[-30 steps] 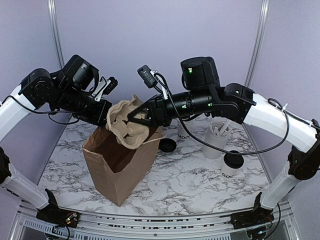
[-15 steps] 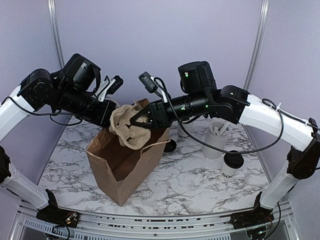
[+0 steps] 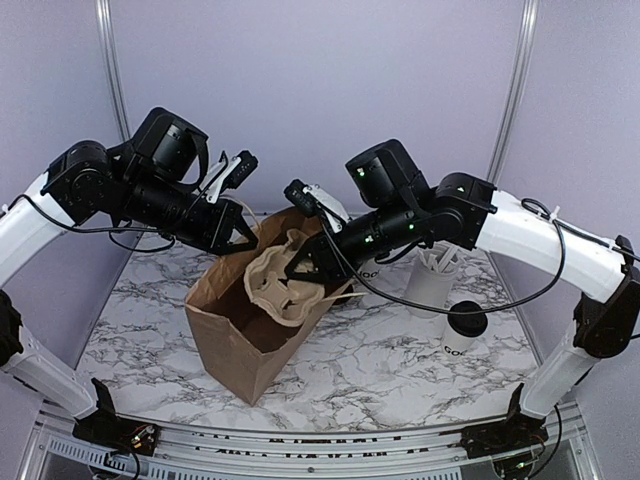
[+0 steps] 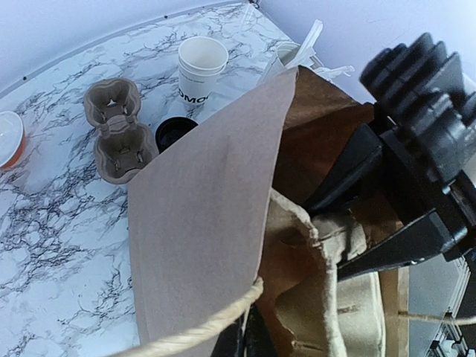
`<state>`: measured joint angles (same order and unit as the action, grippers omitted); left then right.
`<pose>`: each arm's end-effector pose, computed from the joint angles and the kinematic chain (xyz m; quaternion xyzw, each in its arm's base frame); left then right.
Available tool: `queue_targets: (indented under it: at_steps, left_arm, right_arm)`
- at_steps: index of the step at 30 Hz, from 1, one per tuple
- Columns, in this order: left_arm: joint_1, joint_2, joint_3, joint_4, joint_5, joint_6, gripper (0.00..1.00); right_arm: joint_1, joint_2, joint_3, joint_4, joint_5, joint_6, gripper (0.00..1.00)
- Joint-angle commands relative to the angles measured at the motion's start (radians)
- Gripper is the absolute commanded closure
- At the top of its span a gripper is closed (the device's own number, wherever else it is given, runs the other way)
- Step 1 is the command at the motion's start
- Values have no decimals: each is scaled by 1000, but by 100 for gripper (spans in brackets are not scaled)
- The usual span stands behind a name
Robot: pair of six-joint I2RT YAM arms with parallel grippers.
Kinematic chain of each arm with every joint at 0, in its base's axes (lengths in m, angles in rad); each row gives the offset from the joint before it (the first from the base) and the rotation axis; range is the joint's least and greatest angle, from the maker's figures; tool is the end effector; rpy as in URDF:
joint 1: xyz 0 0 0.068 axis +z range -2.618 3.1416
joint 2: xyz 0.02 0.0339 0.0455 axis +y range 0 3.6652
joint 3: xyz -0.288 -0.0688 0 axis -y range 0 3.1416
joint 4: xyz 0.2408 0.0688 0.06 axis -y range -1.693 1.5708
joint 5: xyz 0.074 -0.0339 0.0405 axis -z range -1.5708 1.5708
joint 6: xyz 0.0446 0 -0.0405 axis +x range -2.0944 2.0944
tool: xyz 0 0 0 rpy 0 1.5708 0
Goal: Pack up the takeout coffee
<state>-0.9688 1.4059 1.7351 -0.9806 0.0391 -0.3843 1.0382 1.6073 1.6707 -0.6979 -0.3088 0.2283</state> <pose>0.1546 -0.2280 0.4603 0.2665 0.8555 -0.2914 0.3349 0.1715 0.3177 0.4074 -0.4112 0.7831 0.3745 0.2782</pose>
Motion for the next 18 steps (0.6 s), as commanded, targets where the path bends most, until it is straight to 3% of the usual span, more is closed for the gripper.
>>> queue_targets:
  at_steps: [1,18]
  left_arm:
    - [-10,2,-14,63,41,-17,100]
    - [-11,4,-79,134,29,-48,100]
  right_arm:
    - [4,19,69,-101,119,-39,61]
    - [67,168,251,-291,340,-88,61]
